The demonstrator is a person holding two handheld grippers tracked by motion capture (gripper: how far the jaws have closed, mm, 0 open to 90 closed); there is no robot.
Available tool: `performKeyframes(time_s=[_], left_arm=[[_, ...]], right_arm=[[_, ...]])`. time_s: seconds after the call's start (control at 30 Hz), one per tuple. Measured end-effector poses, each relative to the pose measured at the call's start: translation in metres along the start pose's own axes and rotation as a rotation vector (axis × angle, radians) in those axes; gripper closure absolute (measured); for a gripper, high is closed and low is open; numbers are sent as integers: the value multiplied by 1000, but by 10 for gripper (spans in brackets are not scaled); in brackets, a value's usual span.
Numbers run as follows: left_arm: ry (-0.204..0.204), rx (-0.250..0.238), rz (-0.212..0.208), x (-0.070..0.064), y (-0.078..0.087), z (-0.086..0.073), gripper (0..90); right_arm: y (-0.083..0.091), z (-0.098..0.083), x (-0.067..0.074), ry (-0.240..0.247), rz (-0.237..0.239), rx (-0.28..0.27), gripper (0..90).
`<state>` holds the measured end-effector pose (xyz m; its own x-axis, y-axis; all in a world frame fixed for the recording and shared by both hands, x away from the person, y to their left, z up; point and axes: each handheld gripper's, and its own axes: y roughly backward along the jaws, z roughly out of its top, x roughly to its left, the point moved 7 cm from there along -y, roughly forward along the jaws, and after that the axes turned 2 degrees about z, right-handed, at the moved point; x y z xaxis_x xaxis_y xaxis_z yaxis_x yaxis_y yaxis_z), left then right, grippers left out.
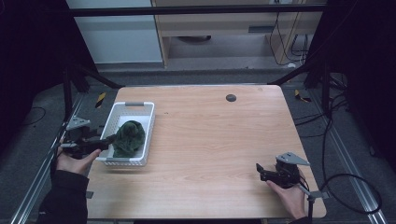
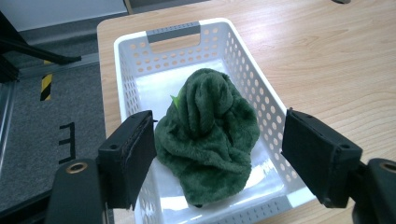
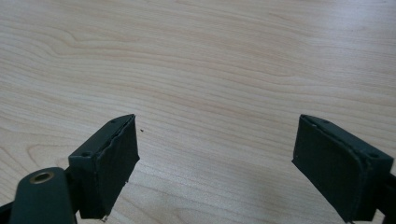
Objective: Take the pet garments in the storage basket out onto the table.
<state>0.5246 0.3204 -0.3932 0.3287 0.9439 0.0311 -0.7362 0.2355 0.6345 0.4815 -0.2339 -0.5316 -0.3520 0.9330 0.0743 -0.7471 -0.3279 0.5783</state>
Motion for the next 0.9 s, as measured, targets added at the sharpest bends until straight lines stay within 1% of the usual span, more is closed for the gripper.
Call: performKeyframes(time_s=[0.03, 0.07, 0.1, 0.17, 0.2, 0.23, 0.37, 0.47, 0.57, 0.63, 0.73, 0.77, 0.83, 0.87, 0.9], left_arm=[[-5, 7, -4, -1, -2, 2, 249], [-18, 17, 0, -1, -3, 4, 248], [-18, 17, 0, -1, -3, 4, 248], [-39, 31, 2, 0, -7, 11, 249], [-39, 31, 2, 0, -7, 11, 250], [-42, 44, -2, 1, -9, 15, 251], [-56, 73, -20, 1, -13, 23, 255], [-62, 81, -27, 2, -15, 30, 258], [-77, 85, -19, 3, -18, 36, 258], [-79, 89, -17, 3, -19, 37, 258], [-96, 112, -14, 4, -25, 41, 258], [-100, 114, -12, 4, -26, 42, 258], [-101, 118, -13, 5, -28, 43, 258], [-101, 128, -9, 6, -31, 45, 258], [-103, 133, -7, 6, -33, 45, 258]], right_arm=[[-1, 0, -1, 13, -2, -1, 138], [-1, 0, -1, 15, -3, -1, 138], [-1, 0, -1, 15, -3, -1, 138], [-1, 0, -1, 10, -3, 0, 138], [-1, -1, -1, 11, -4, 0, 138], [-1, -1, -1, 11, -4, 1, 138], [-1, -1, -1, 11, -3, 2, 138], [-1, -1, -1, 13, -3, 2, 138], [-2, -1, -1, 11, -2, 4, 138], [-2, -1, -1, 16, 0, 4, 138], [-2, -1, -1, 12, 1, 5, 138], [-2, -1, -1, 11, 1, 5, 138], [-2, -1, -2, 12, 0, 4, 138], [-1, -1, -1, 3, 4, 7, 138], [-1, -1, -1, 4, 4, 7, 137]])
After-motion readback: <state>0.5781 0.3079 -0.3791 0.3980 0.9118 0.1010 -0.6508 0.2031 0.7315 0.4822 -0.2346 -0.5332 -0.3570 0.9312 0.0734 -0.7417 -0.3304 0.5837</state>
